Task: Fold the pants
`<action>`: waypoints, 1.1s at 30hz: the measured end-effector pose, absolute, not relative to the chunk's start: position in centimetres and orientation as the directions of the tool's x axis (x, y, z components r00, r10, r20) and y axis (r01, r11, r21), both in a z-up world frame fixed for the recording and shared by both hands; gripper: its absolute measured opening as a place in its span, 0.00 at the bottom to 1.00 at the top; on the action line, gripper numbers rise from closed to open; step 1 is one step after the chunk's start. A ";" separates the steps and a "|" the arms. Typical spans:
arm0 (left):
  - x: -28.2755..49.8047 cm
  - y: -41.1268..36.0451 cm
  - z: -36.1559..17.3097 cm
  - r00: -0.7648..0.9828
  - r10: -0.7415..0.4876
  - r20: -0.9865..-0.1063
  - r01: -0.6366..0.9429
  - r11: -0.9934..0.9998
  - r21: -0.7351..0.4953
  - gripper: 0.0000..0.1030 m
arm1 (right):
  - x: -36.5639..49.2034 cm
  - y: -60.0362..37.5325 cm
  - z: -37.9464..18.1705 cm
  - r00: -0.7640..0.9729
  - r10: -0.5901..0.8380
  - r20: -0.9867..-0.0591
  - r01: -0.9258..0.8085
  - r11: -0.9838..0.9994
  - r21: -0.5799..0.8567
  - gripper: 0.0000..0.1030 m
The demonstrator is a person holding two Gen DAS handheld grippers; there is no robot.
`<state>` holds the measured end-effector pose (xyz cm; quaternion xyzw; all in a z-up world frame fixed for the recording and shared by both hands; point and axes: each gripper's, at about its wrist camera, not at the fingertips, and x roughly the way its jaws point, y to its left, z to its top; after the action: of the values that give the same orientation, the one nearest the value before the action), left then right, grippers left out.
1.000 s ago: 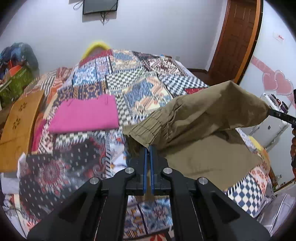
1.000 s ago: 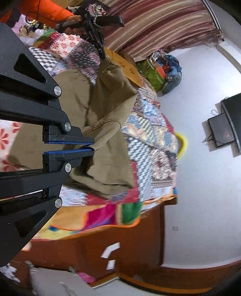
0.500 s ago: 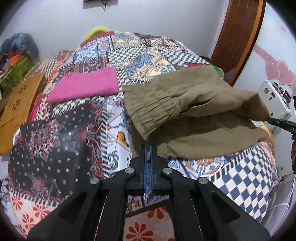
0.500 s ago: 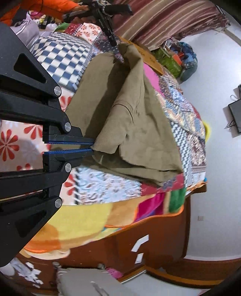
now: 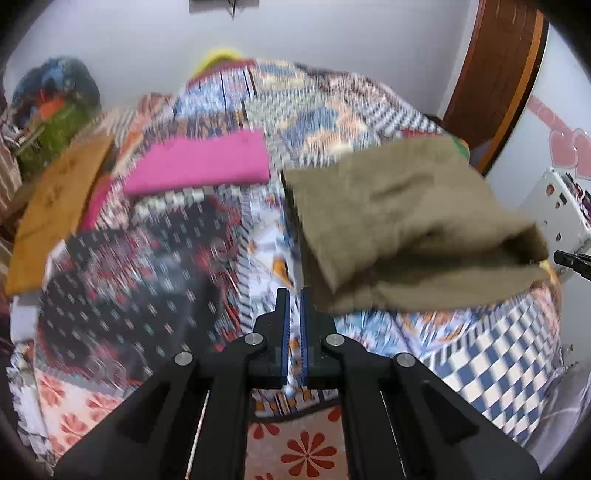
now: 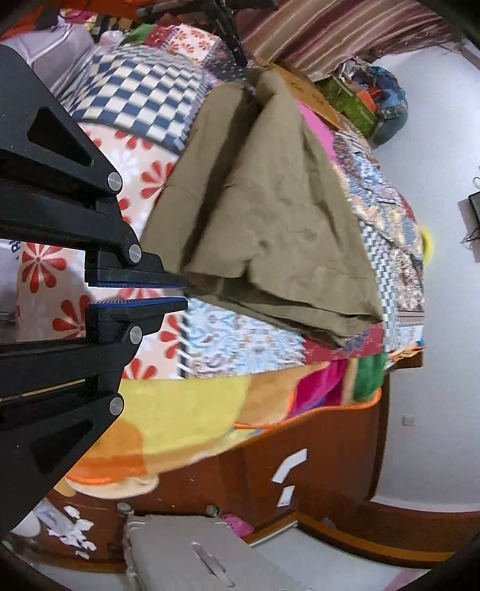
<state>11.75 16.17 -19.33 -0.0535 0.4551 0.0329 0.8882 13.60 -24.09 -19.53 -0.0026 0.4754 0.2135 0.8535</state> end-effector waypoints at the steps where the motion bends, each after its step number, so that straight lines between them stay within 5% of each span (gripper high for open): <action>1: 12.0 16.2 -18.5 0.596 0.013 -0.803 -0.108 0.992 -0.063 0.05 | 13.8 -23.9 -18.6 0.474 0.363 -0.803 -0.374 0.908 0.189 0.04; 10: 17.6 12.2 -14.3 0.647 -0.069 -0.760 -0.019 0.994 -0.107 0.15 | 17.3 -17.5 -14.5 0.524 0.438 -0.731 -0.487 0.858 0.165 0.16; 19: 18.1 8.4 -19.9 0.516 -0.132 -0.847 0.067 0.991 -0.113 0.26 | 16.6 -13.8 -20.6 0.353 0.454 -0.818 -0.553 0.807 0.209 0.20; 33: 14.8 8.7 -22.6 0.510 -0.176 -0.842 0.090 0.984 -0.151 0.27 | 12.9 -17.9 -23.4 0.320 0.418 -0.851 -0.521 0.827 0.210 0.26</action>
<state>14.82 8.65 -22.65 -0.0436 0.4891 -0.0766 0.8678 12.94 -17.94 -23.43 -0.0512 0.5063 0.2896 0.8107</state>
